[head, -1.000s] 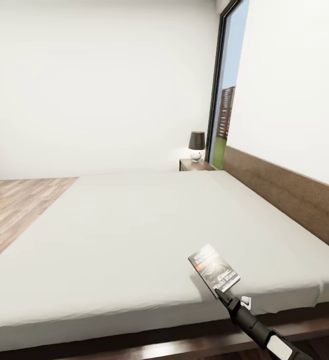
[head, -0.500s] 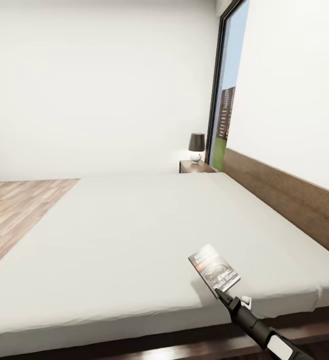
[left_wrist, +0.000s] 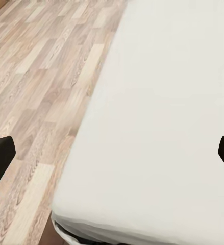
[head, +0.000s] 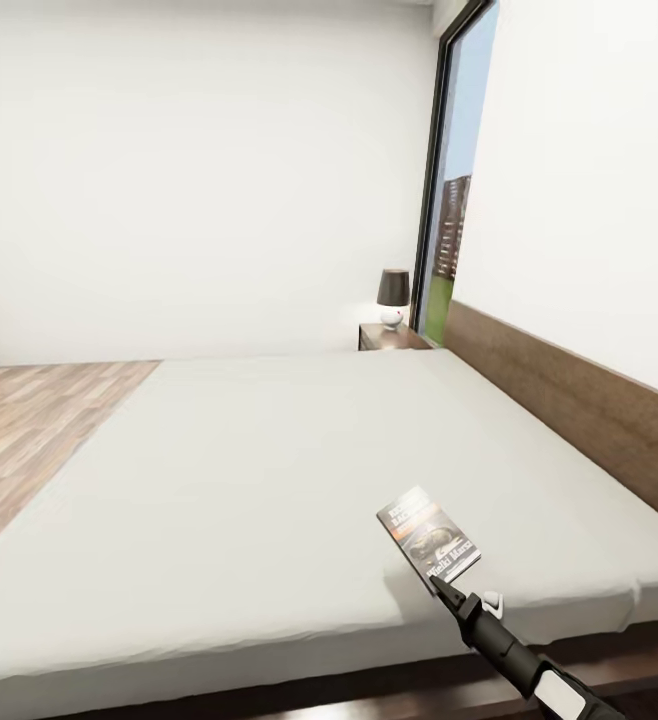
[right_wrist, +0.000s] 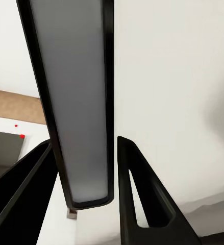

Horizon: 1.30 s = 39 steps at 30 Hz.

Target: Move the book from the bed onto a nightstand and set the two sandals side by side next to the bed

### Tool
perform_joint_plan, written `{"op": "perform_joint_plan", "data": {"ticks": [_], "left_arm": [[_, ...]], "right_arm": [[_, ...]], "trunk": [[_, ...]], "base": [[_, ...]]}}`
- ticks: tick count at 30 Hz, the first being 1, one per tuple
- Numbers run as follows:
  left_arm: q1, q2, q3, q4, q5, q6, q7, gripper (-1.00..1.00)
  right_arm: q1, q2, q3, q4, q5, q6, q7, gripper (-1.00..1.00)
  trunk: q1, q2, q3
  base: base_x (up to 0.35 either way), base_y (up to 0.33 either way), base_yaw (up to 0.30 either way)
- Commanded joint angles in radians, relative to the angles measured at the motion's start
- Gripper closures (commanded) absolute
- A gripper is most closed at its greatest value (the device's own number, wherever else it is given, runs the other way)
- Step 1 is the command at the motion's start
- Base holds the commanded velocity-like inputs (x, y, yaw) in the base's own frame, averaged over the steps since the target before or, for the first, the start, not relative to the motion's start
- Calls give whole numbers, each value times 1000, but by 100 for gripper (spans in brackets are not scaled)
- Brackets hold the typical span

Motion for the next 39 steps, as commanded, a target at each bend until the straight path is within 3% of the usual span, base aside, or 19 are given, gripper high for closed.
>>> {"op": "perform_joint_plan", "data": {"ticks": [1, 39], "left_arm": [[-1, 0, 1, 0, 6, 8, -1, -100], [0, 0, 1, 0, 5, 6, 0, -100]], "right_arm": [[-1, -1, 6, 0, -11, 8, 1, 100], [0, 2, 6, 7, -12, 8, -10, 100]], "trunk": [[-4, 7, 2], [-150, 273, 121]], "base": [[0, 0, 0], [0, 0, 0]]}}
